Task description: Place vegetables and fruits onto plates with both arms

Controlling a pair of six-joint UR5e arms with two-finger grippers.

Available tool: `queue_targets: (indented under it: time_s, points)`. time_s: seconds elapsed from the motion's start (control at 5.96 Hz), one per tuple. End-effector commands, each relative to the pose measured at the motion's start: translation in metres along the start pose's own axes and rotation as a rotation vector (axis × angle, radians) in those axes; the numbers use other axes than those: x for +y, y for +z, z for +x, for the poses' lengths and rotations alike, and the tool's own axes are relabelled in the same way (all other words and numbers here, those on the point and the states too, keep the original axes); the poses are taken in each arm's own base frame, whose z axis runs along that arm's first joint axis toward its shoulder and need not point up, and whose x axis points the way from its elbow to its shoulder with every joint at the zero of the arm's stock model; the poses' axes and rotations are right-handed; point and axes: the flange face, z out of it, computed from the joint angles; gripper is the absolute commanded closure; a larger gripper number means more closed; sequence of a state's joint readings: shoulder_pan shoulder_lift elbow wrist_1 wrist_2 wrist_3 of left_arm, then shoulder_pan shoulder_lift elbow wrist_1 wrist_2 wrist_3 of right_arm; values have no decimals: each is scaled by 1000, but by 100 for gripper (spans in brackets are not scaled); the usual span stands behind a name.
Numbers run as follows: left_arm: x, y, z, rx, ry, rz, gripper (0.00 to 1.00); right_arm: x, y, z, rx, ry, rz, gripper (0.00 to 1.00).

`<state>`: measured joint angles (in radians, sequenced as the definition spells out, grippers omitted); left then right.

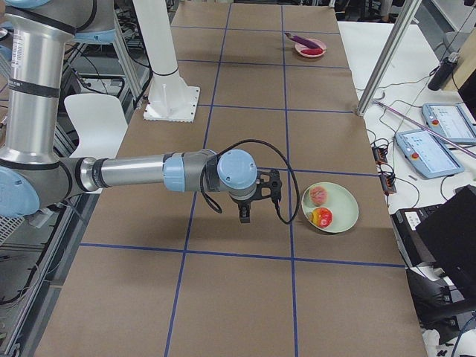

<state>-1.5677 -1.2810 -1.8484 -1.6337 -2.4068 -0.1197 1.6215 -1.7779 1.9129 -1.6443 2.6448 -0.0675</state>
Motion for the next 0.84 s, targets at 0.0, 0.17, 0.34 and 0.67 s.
queue_targets:
  time_s: [0.0, 0.17, 0.34, 0.67]
  points:
    - [0, 0, 1, 0, 2, 0, 0, -1, 0, 0, 9, -3, -1, 0]
    - [0, 0, 1, 0, 2, 0, 0, -1, 3, -1, 28, -8, -9, 0]
    - [-1, 0, 1, 0, 3, 1, 0, -1, 3, 0, 43, -8, -11, 0]
    - [-1, 1, 1, 0, 3, -1, 0, -1, 5, 2, 64, -11, -17, 0]
